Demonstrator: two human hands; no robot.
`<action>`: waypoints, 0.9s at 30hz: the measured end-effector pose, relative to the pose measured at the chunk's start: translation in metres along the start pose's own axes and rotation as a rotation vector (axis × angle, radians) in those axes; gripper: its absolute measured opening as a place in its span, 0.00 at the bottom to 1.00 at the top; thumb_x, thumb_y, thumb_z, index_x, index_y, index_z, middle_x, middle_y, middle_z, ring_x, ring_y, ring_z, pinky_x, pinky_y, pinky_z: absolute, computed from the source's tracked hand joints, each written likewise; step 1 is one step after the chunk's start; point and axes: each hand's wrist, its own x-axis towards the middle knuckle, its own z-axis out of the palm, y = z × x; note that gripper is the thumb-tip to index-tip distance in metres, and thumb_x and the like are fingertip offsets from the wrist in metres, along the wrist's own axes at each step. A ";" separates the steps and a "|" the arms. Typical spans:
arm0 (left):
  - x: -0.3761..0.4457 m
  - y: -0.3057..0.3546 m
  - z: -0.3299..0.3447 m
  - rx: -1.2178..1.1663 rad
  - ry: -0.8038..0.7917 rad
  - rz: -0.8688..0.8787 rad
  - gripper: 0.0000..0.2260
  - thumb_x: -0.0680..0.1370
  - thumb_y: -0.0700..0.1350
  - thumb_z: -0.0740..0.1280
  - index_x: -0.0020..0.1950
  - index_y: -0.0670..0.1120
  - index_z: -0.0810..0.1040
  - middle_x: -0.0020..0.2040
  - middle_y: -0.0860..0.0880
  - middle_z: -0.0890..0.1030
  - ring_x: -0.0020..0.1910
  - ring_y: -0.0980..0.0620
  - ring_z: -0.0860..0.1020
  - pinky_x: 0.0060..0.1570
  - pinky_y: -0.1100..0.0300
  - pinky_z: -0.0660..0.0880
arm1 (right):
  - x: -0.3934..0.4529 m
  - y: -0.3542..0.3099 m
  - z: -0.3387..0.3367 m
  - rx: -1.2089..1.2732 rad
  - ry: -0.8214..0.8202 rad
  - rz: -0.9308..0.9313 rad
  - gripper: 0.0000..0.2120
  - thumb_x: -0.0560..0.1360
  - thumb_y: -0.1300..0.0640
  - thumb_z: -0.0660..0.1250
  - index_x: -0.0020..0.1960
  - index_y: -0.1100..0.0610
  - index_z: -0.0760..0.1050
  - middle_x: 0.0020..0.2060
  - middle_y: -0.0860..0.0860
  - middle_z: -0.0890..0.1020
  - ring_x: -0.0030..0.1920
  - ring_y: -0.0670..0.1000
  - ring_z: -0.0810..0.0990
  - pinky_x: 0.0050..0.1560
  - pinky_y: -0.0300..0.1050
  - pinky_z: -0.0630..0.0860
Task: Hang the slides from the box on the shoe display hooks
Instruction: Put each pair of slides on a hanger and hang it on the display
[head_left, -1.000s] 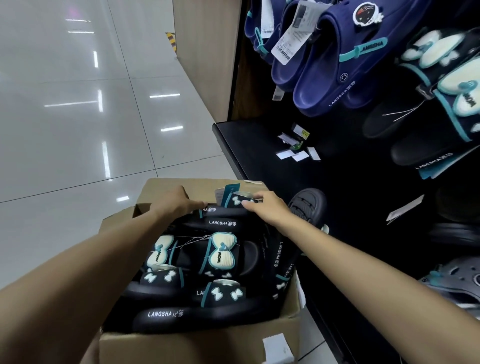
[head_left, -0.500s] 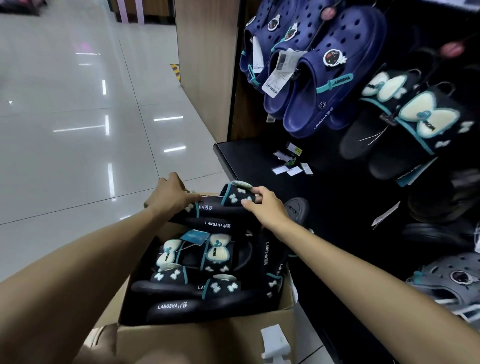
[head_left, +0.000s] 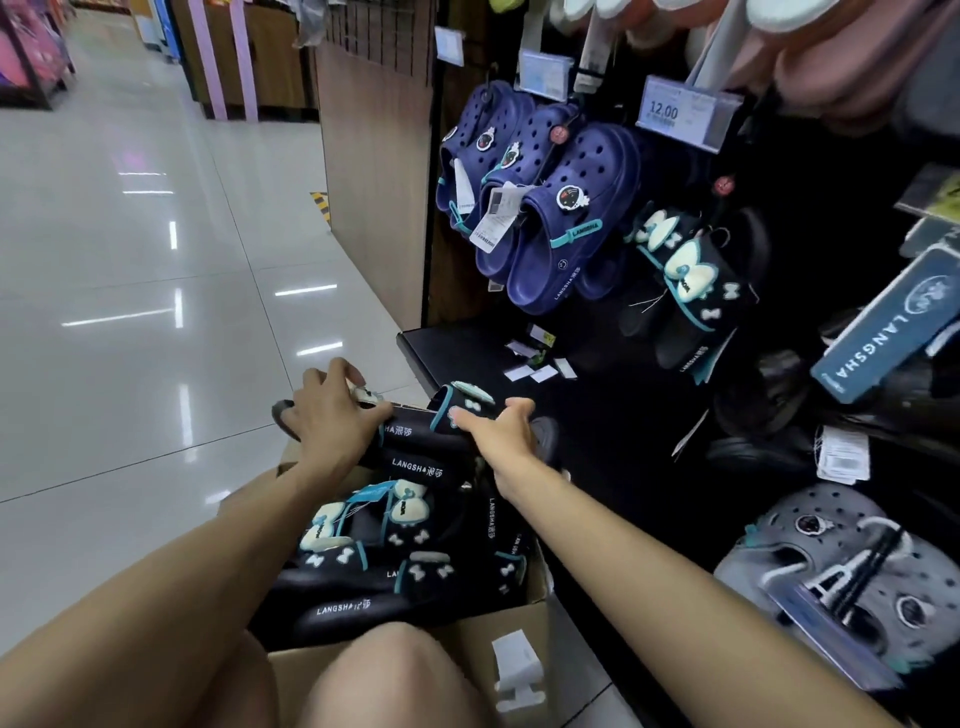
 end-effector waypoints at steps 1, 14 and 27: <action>-0.004 0.000 0.000 -0.024 0.018 0.023 0.16 0.68 0.51 0.73 0.53 0.51 0.73 0.54 0.45 0.72 0.56 0.43 0.72 0.55 0.50 0.61 | -0.003 0.001 0.004 -0.004 0.030 0.030 0.37 0.68 0.44 0.77 0.66 0.55 0.60 0.64 0.56 0.73 0.64 0.59 0.73 0.66 0.56 0.71; -0.001 -0.006 -0.018 -0.036 0.074 0.212 0.21 0.66 0.41 0.74 0.57 0.49 0.74 0.54 0.44 0.71 0.55 0.41 0.69 0.55 0.49 0.64 | -0.026 -0.007 0.067 0.204 0.250 0.389 0.41 0.67 0.49 0.78 0.71 0.63 0.64 0.69 0.59 0.70 0.67 0.61 0.68 0.64 0.53 0.68; 0.011 -0.025 -0.012 -0.522 -0.056 -0.401 0.37 0.66 0.51 0.80 0.69 0.49 0.64 0.68 0.40 0.61 0.62 0.44 0.69 0.57 0.55 0.72 | -0.018 -0.012 0.060 0.033 0.369 -0.084 0.36 0.63 0.52 0.80 0.66 0.54 0.67 0.64 0.52 0.72 0.65 0.56 0.68 0.55 0.49 0.70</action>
